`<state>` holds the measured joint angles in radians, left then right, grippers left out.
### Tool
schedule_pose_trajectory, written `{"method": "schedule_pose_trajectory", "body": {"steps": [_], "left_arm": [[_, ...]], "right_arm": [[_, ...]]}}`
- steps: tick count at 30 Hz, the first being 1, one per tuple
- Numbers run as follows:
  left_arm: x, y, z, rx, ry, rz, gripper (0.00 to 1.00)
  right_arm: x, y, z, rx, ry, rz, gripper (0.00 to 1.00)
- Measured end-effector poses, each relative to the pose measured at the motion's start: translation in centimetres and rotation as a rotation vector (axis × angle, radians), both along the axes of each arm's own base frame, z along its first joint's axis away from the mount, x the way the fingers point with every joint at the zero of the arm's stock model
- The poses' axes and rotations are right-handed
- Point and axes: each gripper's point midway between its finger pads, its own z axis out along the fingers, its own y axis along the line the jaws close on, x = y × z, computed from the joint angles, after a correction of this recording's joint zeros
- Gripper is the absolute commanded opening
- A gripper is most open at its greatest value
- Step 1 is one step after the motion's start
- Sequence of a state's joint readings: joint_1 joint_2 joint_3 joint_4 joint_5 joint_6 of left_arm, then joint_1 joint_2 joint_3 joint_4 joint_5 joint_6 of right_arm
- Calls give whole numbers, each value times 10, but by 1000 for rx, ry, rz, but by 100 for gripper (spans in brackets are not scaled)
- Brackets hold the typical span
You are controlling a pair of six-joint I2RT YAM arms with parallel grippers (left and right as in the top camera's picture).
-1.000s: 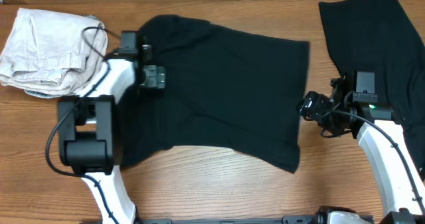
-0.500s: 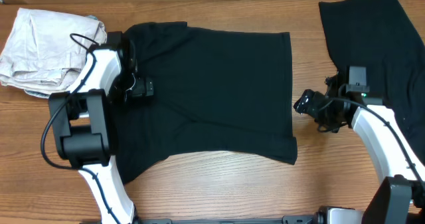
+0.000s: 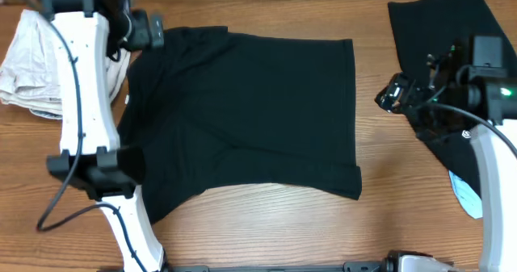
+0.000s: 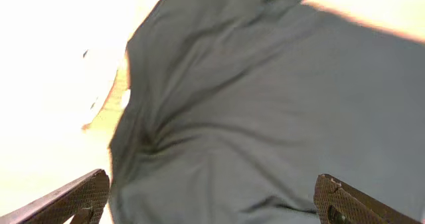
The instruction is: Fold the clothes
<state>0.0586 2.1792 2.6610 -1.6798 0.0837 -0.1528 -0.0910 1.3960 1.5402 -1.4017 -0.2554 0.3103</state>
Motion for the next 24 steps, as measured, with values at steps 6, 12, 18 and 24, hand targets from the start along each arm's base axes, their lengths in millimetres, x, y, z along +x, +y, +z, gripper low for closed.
{"method": "schedule_pose_trajectory", "body": {"steps": [6, 12, 18, 24], "left_arm": [[-29, -25, 68, -58, -165, -56, 100], [-98, -32, 120, -30, -265, -44, 100], [-184, -21, 85, -16, -133, 108, 100], [-236, -11, -24, 3, 239, 342, 100]], "right_arm": [[-33, 5, 44, 1, -108, 5, 100], [-65, 8, 76, -12, -233, 5, 100], [-93, 2, 65, -22, -138, -73, 100], [-97, -5, 10, -10, 47, -189, 100]]}}
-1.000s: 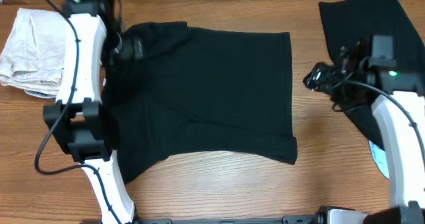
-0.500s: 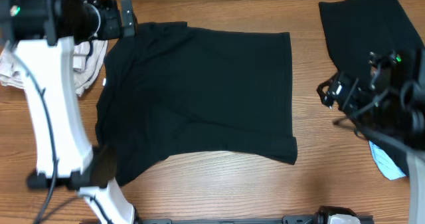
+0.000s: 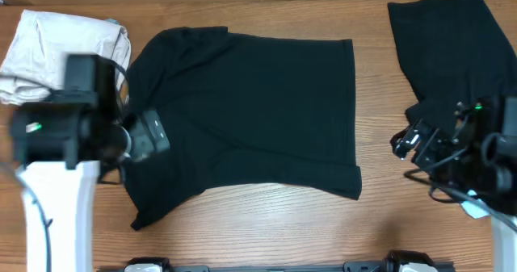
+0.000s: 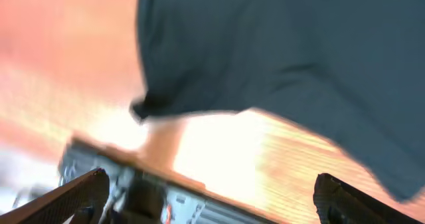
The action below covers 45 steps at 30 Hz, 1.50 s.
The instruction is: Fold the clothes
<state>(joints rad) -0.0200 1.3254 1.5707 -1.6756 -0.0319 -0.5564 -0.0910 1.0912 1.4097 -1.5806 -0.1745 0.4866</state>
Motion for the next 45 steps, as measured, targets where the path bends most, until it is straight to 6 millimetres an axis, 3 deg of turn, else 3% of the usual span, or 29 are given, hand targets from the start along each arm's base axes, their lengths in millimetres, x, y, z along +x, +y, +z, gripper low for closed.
{"method": "schedule_pose_trajectory", "body": {"steps": [5, 10, 12, 17, 23, 28, 35, 39, 41, 43, 45], "left_arm": [[-37, 6, -65, 23, 174, 234, 100], [-58, 10, -105, 43, 197, 350, 100], [-59, 13, -122, 52, 203, 364, 100], [-39, 15, -158, 16, 128, 301, 100], [-25, 12, -186, -15, 64, 284, 85], [-41, 11, -210, -19, 105, 354, 79], [-70, 12, -229, 0, 180, 497, 85], [-74, 16, -235, 21, 177, 571, 85], [-74, 19, -235, 34, 170, 592, 80], [-74, 21, -235, 44, 163, 607, 61], [-74, 22, -235, 53, 160, 615, 59]], "right_arm": [[8, 0, -55, 24, 91, -33, 100], [15, 7, -84, 66, 119, -1, 100], [16, 9, -88, 76, 129, 6, 100], [19, 11, -88, 88, 124, 18, 100], [20, 12, -87, 89, 115, 33, 100], [20, 12, -87, 88, 113, 37, 100], [20, 12, -87, 86, 111, 38, 100], [20, 12, -87, 86, 111, 40, 100], [20, 12, -87, 86, 111, 39, 100], [21, 12, -87, 86, 111, 40, 100], [21, 12, -87, 86, 111, 40, 100]]}}
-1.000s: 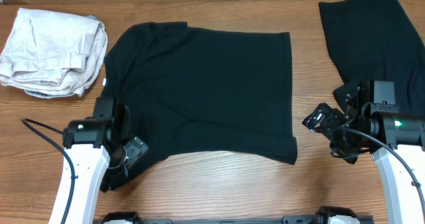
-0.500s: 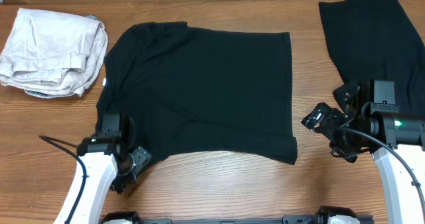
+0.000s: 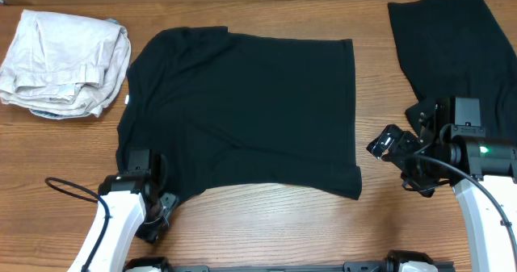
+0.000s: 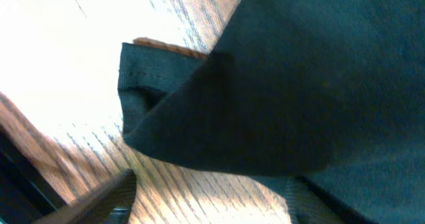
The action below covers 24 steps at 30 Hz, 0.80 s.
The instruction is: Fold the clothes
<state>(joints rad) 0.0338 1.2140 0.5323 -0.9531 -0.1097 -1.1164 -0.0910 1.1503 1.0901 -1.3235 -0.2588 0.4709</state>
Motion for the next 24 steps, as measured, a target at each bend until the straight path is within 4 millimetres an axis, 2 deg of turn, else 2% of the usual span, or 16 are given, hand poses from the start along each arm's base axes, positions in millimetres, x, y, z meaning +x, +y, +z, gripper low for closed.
{"method": "schedule_pose_trajectory", "body": {"steps": [2, 4, 10, 11, 20, 22, 24], "left_arm": [[0, 0, 0, 2, 0, 4, 57], [0, 1, 0, 6, -1, 8, 50], [0, 8, 1, 46, 0, 15, 13], [0, 9, 1, 54, 0, 14, 4], [0, 12, 3, 69, 7, -35, 4], [3, 12, 10, 65, 15, -88, 4], [16, 13, 23, 64, -7, -140, 4]], "right_arm": [[0, 0, 0, 0, 0, 0, 100], [1, 0, 0, 0, -3, 0, 100], [2, 0, 0, -1, -7, 0, 100], [2, 0, 0, -1, -7, 1, 100], [2, 0, 0, -1, -7, 0, 97], [2, 0, 0, -1, -7, 0, 97], [2, 0, 0, -1, -7, 0, 97]]}}
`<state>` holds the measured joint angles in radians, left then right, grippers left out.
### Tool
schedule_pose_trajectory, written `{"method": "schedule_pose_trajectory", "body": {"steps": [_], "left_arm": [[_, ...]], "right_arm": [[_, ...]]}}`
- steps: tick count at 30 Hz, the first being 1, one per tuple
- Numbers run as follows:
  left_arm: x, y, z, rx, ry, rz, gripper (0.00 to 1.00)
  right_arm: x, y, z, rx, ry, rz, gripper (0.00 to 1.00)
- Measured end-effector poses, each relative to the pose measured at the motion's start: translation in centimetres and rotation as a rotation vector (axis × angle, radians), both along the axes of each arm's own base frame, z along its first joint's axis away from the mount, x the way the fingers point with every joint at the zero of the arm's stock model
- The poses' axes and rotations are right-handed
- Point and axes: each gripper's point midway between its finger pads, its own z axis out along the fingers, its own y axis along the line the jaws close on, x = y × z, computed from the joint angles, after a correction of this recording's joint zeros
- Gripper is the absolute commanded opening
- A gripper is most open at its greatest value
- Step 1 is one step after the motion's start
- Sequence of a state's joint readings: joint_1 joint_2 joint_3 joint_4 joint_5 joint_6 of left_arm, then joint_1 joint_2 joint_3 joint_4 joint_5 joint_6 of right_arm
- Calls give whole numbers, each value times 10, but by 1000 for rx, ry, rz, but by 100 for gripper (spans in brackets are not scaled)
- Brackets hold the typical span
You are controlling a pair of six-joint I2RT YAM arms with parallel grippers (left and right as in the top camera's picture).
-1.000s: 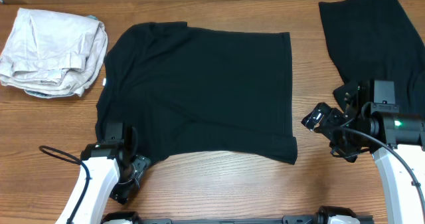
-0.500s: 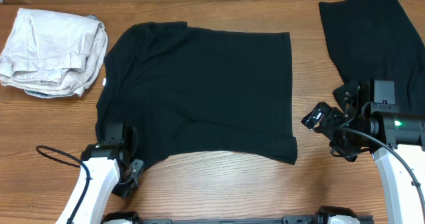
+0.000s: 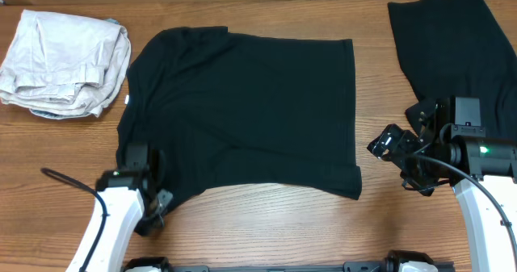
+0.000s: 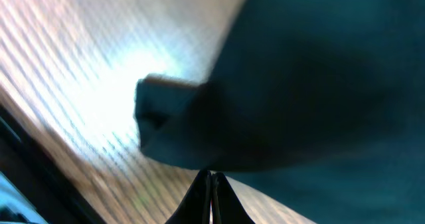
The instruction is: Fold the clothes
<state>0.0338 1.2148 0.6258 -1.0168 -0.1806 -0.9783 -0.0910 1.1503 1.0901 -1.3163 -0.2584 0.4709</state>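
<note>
A black T-shirt [image 3: 242,110] lies spread flat in the middle of the table, its hem to the right. At its near-left corner a sleeve [image 4: 172,124] points toward the front edge. My left gripper [image 3: 153,211] sits at that sleeve. In the left wrist view its fingertips [image 4: 210,175] are pressed together at the edge of the dark cloth, which looks blurred. My right gripper [image 3: 384,145] hovers just right of the shirt's near-right hem corner [image 3: 351,183]. From overhead I cannot tell how its jaws stand.
A crumpled beige garment [image 3: 65,58] lies at the far left. Another black garment [image 3: 448,46] lies at the far right, partly under the right arm. Bare wood [image 3: 266,223] runs along the front edge.
My left gripper was open around the near-left sleeve corner and is now shut at the sleeve's edge. The right arm and the shirt have not moved.
My left gripper was open at the shirt's far-left shoulder, and the right one was beside the other black garment. Then both were drawn back nearer the front. Then the left gripper was open at the near-left sleeve and the right near the hem corner. Now the left is shut.
</note>
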Motion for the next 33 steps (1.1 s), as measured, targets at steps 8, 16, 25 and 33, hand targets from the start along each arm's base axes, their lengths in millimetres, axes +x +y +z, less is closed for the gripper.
{"method": "schedule_pose_trajectory", "body": {"steps": [8, 16, 25, 33], "left_arm": [[66, 2, 55, 19, -186, -175, 25], [45, 7, 49, 11, -105, -139, 100], [-1, 26, -2, 8, -36, 193, 82], [-17, 28, -30, -1, -40, 303, 73]], "right_arm": [[2, 0, 0, 0, -7, 0, 96], [3, 0, -4, 1, 14, 1, 96], [5, 0, -13, 5, 57, 1, 96], [5, 0, -13, 6, 58, 0, 96]]}}
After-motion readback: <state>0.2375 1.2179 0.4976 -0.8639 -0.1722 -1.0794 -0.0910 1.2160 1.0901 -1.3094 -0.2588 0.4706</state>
